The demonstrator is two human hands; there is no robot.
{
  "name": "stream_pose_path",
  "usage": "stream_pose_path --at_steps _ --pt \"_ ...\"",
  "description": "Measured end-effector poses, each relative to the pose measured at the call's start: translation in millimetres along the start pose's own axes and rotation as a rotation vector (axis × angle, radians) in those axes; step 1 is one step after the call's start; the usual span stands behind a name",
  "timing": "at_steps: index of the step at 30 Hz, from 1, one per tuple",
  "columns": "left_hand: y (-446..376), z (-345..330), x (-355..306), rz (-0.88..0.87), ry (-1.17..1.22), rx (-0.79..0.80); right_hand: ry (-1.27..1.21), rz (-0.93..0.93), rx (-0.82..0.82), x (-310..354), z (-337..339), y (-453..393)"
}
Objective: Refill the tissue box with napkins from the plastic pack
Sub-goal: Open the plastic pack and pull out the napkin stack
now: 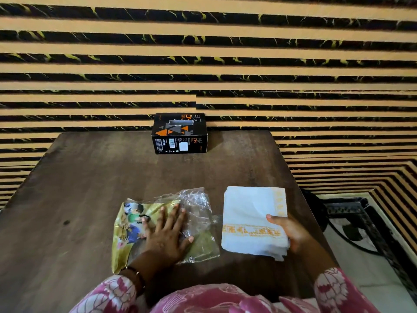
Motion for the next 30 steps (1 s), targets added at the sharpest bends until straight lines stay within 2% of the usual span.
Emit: stream_pose_path --at_steps 4,8,11,15,17,19,21,23,25,27,30 --pt "-2.7 4.4 -32.4 -0.094 0.056 0.073 -0.189 -0.054 -0.054 -16.6 -6.5 -1.1" --pt "-2.4 -9.4 -36.1 -0.006 -0.001 0.177 -0.425 0.000 -0.167 -15.9 -4.4 -4.2" --pt "-8.3 -5.7 -35.8 0.026 0.017 0.194 -0.373 0.071 -0.248 -11.4 1.0 -2.7" --pt "-16.1 6.8 -36.0 0.033 0.073 0.166 -0.326 0.090 -0.223 -11.9 1.8 -4.5" --pt "-13.5 18.0 -31.1 0.024 0.094 0.096 -0.255 0.145 -0.302 -8.3 9.4 -2.1" --pt "-4.0 25.6 -26.7 -0.042 0.055 0.065 -0.045 0.278 -0.526 5.3 23.4 8.1" --pt "5.1 22.5 -22.5 -0.070 0.023 0.116 0.305 0.502 -0.749 32.4 26.0 30.2" --pt "8.9 12.6 -20.2 -0.052 0.005 0.186 0.547 0.810 -0.818 58.7 5.6 59.1" --pt "7.4 7.1 -21.5 -0.034 0.007 0.198 0.669 1.036 -0.659 67.6 -30.5 78.6" --pt "7.7 7.8 -24.1 -0.015 0.000 0.170 0.782 1.114 -0.301 53.5 -72.1 84.4" --pt "14.4 20.2 -24.4 -0.021 0.002 0.025 1.030 1.118 0.234 9.2 -123.7 92.3"
Point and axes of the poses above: each hand's wrist, its own y-axis away from the middle knuckle, its own z-axis out of the back of the hand, x = y × z, the point moved 7 cm from there along -y, towards the middle knuckle, and after that the axes turned 15 degrees about -x, right-handed, at the moved point
